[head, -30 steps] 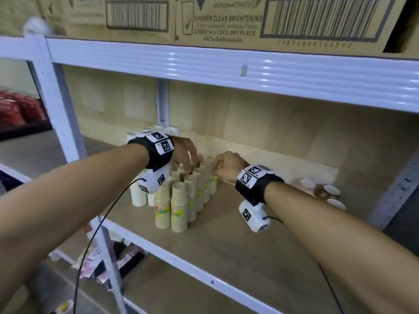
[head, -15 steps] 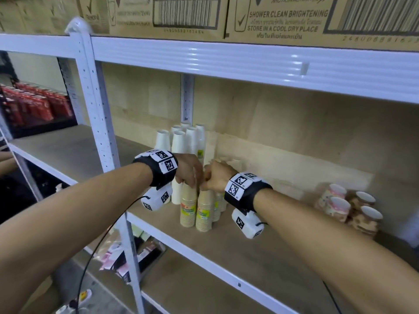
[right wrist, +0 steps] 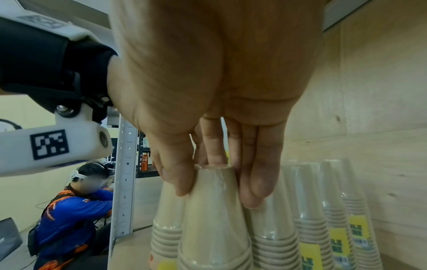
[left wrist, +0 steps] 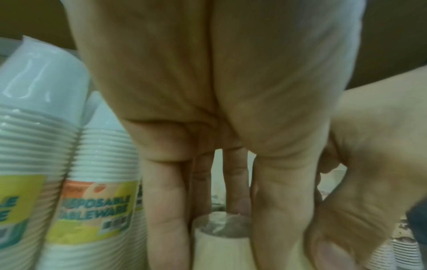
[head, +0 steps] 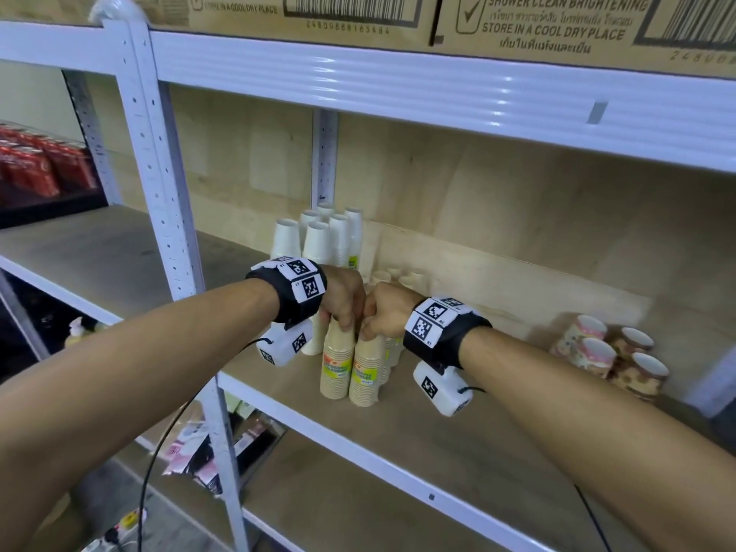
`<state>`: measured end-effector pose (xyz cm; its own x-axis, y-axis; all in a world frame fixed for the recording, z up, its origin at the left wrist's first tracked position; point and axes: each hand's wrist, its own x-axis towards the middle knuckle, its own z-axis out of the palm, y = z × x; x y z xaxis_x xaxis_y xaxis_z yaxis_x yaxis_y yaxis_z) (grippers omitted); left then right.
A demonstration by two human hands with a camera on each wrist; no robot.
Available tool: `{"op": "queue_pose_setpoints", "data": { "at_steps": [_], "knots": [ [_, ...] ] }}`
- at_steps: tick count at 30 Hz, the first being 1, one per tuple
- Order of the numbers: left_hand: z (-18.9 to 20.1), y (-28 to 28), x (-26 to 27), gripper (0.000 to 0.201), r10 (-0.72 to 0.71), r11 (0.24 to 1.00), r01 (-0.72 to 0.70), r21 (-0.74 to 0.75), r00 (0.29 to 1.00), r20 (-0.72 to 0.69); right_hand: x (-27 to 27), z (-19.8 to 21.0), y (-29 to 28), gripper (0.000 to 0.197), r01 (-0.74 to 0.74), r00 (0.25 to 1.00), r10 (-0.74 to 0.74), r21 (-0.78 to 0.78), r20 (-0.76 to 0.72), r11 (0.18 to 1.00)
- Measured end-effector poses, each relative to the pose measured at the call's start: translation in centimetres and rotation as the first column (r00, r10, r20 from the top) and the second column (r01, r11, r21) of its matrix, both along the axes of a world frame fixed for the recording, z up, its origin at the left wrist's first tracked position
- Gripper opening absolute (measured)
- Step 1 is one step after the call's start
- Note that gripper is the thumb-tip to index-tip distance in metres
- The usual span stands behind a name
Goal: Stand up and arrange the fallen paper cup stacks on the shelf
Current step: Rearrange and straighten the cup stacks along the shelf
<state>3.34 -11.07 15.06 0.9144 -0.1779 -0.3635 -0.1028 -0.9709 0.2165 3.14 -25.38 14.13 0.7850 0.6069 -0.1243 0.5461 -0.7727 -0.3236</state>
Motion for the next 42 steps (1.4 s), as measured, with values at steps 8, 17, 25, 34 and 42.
{"op": "queue_pose_setpoints", "data": {
  "at_steps": [8,17,25,34,42],
  "knots": [
    [1.9,-3.3,1.4,0.021,-0.128,0.991,0.127,-0.038,0.991,-0.043,-0.1,2.3,-3.6,0.023,0.056,0.998,-0.056,-0.088,0.001,0.995],
    [4.5,-9.6,4.1,0.023,-0.234,0.965,0.241,-0.106,0.969,0.076,2.0,3.8,-9.9,0.028,0.298,0.954,-0.293,-0.125,0.061,0.946],
    [4.0,-14.1,8.9,0.021,-0.293,0.952,0.306,-0.016,0.923,0.248,5.4,3.0,-14.1,0.034,0.459,0.883,-0.436,-0.132,0.173,0.878],
    [2.2,-16.8,14.9,0.036,-0.211,0.97,0.239,-0.042,0.917,0.338,10.2,0.7,-16.9,0.034,0.614,0.776,-0.585,-0.065,0.236,0.787],
    [0.7,-19.4,18.3,0.016,-0.119,0.979,0.17,-0.111,0.925,0.36,13.6,-0.8,-17.2,0.028,0.649,0.742,-0.618,-0.047,0.26,0.76]
  ]
}}
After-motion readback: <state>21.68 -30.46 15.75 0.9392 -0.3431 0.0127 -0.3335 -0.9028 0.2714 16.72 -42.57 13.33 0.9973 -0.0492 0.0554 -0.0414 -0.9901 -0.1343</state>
